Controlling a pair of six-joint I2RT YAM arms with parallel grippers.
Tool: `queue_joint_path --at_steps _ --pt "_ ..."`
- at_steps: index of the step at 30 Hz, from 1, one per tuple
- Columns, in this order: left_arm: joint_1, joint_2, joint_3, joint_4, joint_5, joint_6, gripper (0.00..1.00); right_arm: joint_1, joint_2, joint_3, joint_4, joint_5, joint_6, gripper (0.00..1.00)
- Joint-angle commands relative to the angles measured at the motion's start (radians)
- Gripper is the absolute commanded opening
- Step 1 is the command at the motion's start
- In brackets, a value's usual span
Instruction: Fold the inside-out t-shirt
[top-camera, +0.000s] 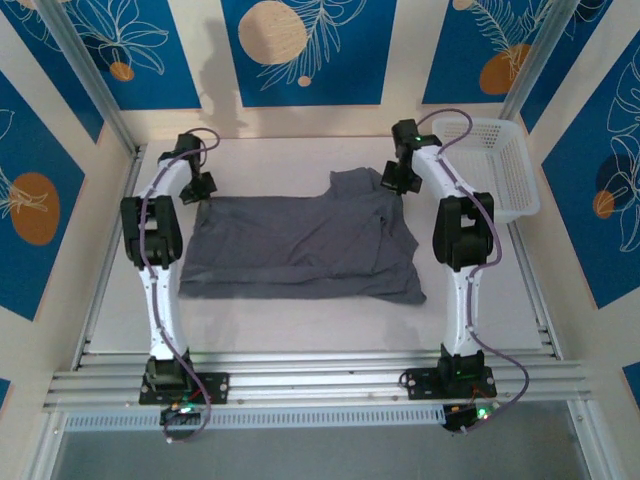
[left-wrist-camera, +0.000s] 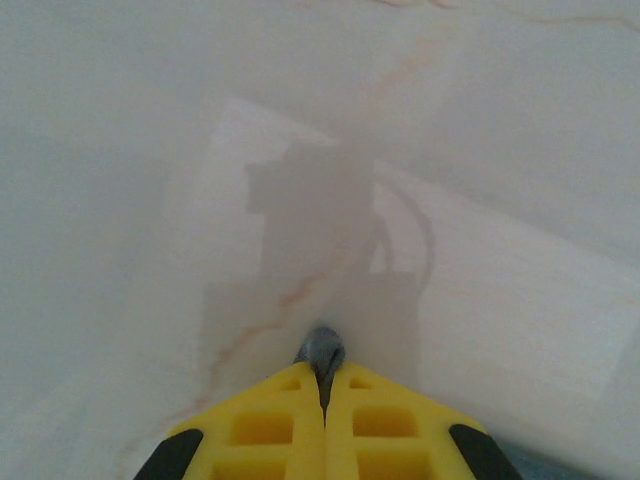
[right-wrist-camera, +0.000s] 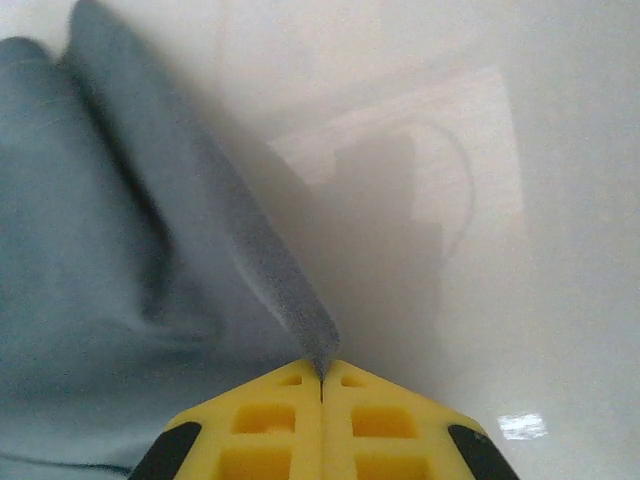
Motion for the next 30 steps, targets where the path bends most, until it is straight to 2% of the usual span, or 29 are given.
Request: queue_joint_path --at_steps 1,7,10,13,15,19,22,30 --pt "0.035 -0.034 0.022 -0.024 0.026 0.004 0.00 -0.022 0.027 0.016 0.004 -0.043 -0.023 0.00" --pt "0.042 -0.016 0.076 0.006 0.181 0.010 0.00 -0.008 0.138 0.213 -0.059 -0.106 -0.055 0.00" --pt "0.044 -0.039 0.080 -0.006 0.184 0.003 0.00 -0.007 0.141 0.302 -0.087 -0.133 -0.055 0.00" --pt "0.060 -0.100 0.058 -0.037 0.186 -0.015 0.00 -0.024 0.090 0.311 -0.094 -0.158 -0.032 0.00" --pt "0.079 -0.164 -0.007 -0.034 0.198 -0.040 0.00 -0.040 0.017 0.226 -0.063 -0.180 -0.008 0.00" --pt "0.104 -0.335 -0.246 0.064 0.223 -0.072 0.00 -0.061 -0.184 -0.096 0.097 -0.202 0.004 0.00" --pt "0.105 -0.397 -0.368 0.096 0.243 -0.081 0.00 -0.059 -0.251 -0.278 0.165 -0.222 0.004 0.00" --pt "0.106 -0.457 -0.495 0.085 0.206 -0.083 0.00 -0.059 -0.286 -0.382 0.143 -0.220 0.004 0.00"
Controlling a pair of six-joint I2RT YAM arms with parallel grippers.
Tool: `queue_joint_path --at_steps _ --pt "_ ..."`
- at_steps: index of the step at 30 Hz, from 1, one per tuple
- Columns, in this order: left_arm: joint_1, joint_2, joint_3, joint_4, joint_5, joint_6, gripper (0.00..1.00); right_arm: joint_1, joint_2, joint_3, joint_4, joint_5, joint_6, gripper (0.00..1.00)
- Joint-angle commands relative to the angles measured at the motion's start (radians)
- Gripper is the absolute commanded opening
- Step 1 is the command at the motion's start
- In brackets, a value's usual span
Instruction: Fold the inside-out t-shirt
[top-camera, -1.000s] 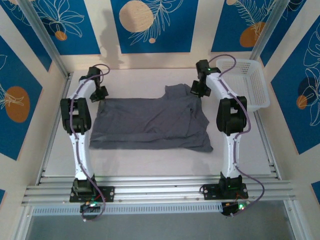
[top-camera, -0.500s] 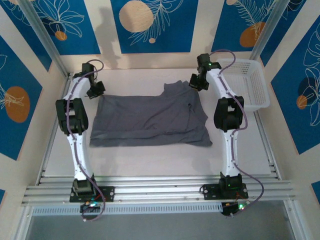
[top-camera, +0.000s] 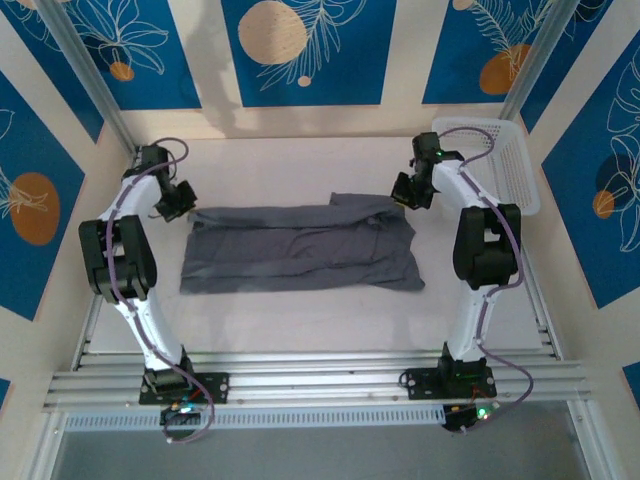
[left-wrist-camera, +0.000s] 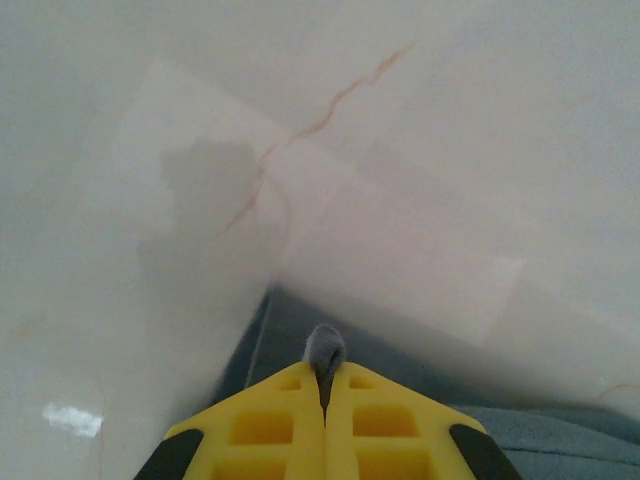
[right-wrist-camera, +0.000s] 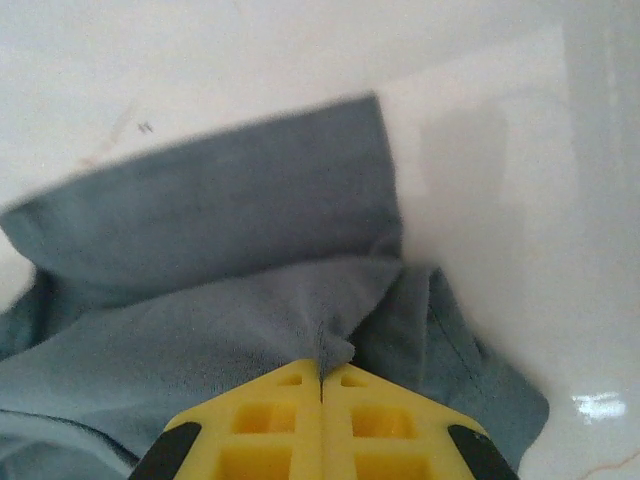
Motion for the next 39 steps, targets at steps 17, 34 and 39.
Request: queue_joint_path --at_steps 17,34,39 --pt "0.030 -0.186 -0.325 0.122 0.015 -0.041 0.00 0.011 -0.123 -0.290 0.040 0.004 0.072 0.14" --pt "0.013 -0.403 -0.323 0.125 0.031 -0.025 0.56 0.075 -0.129 -0.036 -0.092 0.138 0.034 0.59" --pt "-0.121 -0.514 -0.359 0.136 0.155 0.054 0.58 0.090 0.121 0.233 -0.162 0.239 0.071 0.61"
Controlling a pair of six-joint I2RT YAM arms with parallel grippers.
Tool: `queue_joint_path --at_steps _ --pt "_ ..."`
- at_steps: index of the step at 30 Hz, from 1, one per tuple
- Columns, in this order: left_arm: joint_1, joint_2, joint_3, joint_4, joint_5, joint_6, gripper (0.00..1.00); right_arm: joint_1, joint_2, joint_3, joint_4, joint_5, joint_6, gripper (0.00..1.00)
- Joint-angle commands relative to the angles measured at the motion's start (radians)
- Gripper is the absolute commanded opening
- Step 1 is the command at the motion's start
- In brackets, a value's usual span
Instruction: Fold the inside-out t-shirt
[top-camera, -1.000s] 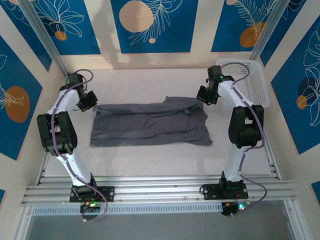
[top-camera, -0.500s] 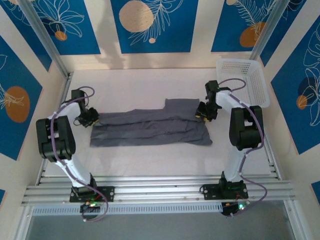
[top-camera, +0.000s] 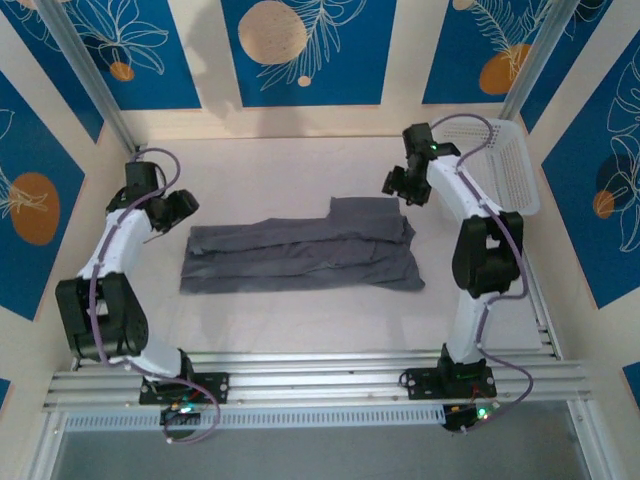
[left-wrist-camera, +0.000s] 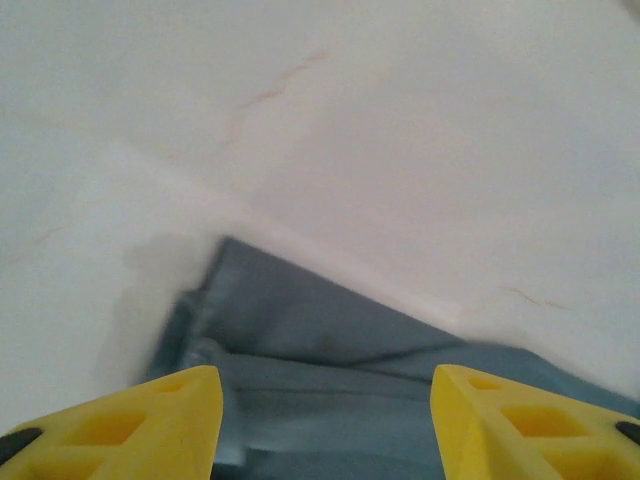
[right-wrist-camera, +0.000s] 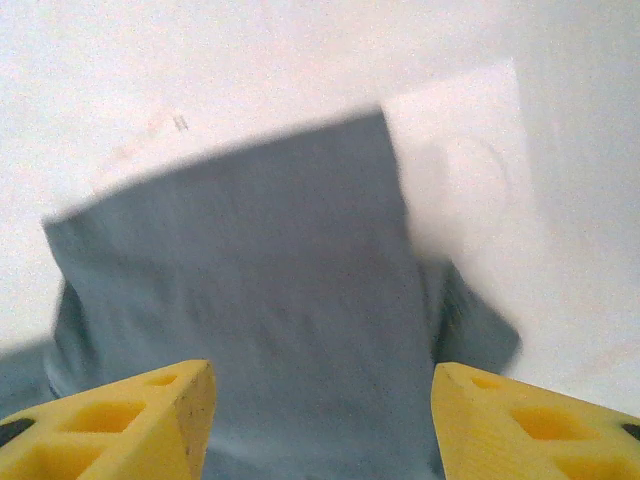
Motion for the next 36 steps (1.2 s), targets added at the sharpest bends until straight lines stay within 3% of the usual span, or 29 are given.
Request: queue_joint_path --at_steps 1,3,5,10,15,18,22,24,30,36 --pt "-0.109 -0.074 -0.033 -0.009 0.112 0.091 0.58 0.013 0.180 0.147 -0.078 0.100 0.022 0.63" --pt "-0.170 -0.115 -0.054 -0.014 0.103 0.128 0.58 0.016 0.261 0.240 -0.110 0.128 0.021 0.74" --pt "-0.213 -0.155 -0.079 -0.014 0.093 0.148 0.59 0.017 0.336 0.324 -0.144 0.128 0.018 0.75" --pt "-0.226 -0.206 -0.109 -0.022 0.055 0.145 0.59 0.020 0.451 0.436 -0.209 0.066 0.030 0.72" --pt "-0.226 -0.202 -0.092 -0.040 0.029 0.149 0.59 0.024 0.474 0.412 -0.201 0.044 0.036 0.66" --pt "-0.226 -0.198 -0.085 -0.044 0.030 0.149 0.59 0.019 0.470 0.390 -0.180 0.004 0.031 0.52" --pt "-0.225 -0.201 -0.085 -0.055 0.008 0.149 0.59 0.014 0.460 0.419 -0.184 -0.041 0.008 0.11" --pt "-0.225 -0.204 -0.085 -0.059 0.004 0.149 0.59 0.017 0.415 0.433 -0.190 -0.051 -0.010 0.00" --pt "-0.225 -0.202 -0.079 -0.063 -0.020 0.129 0.59 0.041 0.060 0.187 -0.051 -0.082 -0.035 0.00" --pt "-0.222 -0.195 -0.085 -0.062 -0.035 0.101 0.59 0.151 -0.386 -0.443 0.175 -0.070 0.084 0.00"
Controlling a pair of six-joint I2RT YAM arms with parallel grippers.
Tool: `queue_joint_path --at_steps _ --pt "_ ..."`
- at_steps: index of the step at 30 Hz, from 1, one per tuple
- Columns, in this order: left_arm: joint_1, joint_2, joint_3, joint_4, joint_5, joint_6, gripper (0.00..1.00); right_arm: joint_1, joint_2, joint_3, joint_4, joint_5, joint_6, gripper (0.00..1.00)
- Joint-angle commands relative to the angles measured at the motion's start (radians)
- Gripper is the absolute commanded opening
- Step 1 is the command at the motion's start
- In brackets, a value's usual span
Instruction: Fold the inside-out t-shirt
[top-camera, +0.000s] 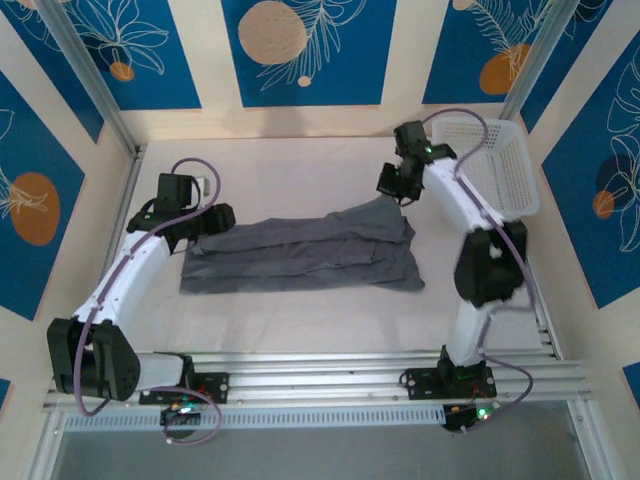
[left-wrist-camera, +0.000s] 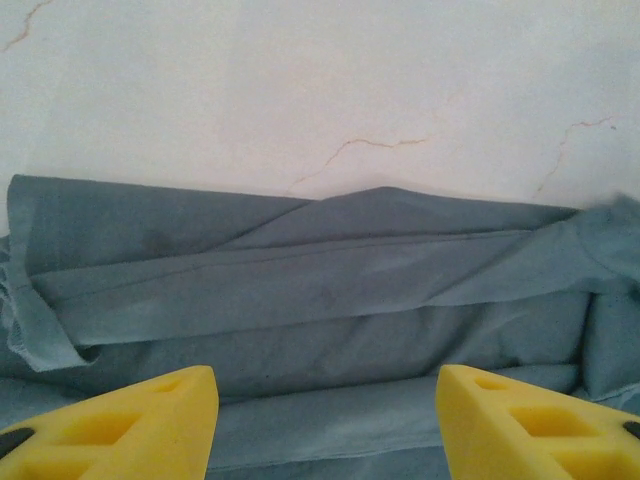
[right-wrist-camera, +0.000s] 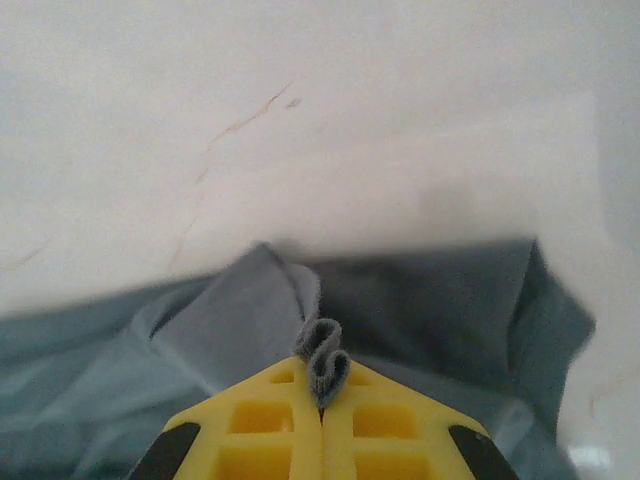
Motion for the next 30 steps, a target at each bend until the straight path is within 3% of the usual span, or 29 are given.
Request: queue_joint_path --at_steps 1,3,4,6,7,10,13,15,19,20,25,30 --pt "0.007 -0.003 0.014 -0.014 -0.018 -0.015 0.59 0.082 -0.197 -0.339 0.123 0.009 0.128 0.00" --pt "0.008 0.000 0.010 -0.013 -0.012 -0.016 0.59 0.120 -0.307 -0.559 0.216 0.016 0.218 0.02" --pt "0.007 0.001 0.009 -0.011 -0.008 -0.015 0.59 0.129 -0.346 -0.650 0.274 -0.014 0.241 0.11" --pt "0.008 0.007 0.010 -0.014 -0.009 -0.015 0.59 0.126 -0.367 -0.719 0.268 -0.032 0.285 0.43" --pt "0.007 0.011 0.014 -0.021 -0.009 -0.014 0.59 0.123 -0.368 -0.706 0.225 -0.026 0.283 0.48" --pt "0.007 0.015 0.016 -0.031 -0.006 -0.011 0.59 0.121 -0.378 -0.608 0.154 0.014 0.222 0.50" --pt "0.007 0.018 0.005 -0.033 -0.008 -0.030 0.59 0.109 -0.344 -0.510 0.213 -0.010 0.169 0.54" --pt "0.006 0.027 -0.005 -0.040 -0.006 -0.063 0.48 0.106 -0.259 -0.426 0.241 -0.034 0.145 0.54" --pt "0.003 0.046 -0.034 -0.066 -0.020 -0.151 0.06 0.110 -0.032 -0.260 0.246 -0.064 0.125 0.41" --pt "0.001 0.057 -0.046 -0.070 -0.023 -0.171 0.00 0.110 0.019 -0.234 0.251 -0.072 0.122 0.35" --pt "-0.018 0.161 -0.068 -0.049 -0.017 -0.242 0.00 0.105 0.160 -0.169 0.160 -0.060 0.144 0.06" --pt "-0.035 0.278 -0.056 0.067 -0.023 -0.325 0.00 0.089 0.163 -0.238 0.141 -0.068 0.174 0.00"
